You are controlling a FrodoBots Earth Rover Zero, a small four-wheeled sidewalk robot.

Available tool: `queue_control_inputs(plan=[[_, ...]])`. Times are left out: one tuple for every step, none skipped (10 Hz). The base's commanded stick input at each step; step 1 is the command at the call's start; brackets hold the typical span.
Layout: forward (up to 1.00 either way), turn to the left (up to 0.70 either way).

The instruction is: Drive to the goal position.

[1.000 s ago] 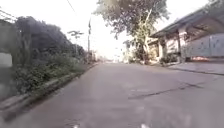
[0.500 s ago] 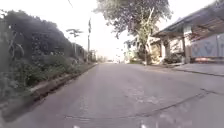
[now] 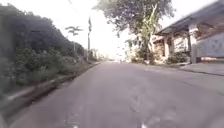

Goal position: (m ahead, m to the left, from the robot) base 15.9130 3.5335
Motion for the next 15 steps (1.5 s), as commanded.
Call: queue_control_inputs(plan=[[1.00,0.00],[1.00,0.00],[1.00,0.00],[1.00,0.00],[1.00,0.00],[1.00,0.00],[1.00,0.00],[1.00,0.00],[1.00,0.00],[1.00,0.00],[1.00,0.00],[1.00,0.00],[1.00,0.00],[1.00,0.00],[1.00,0.00]])
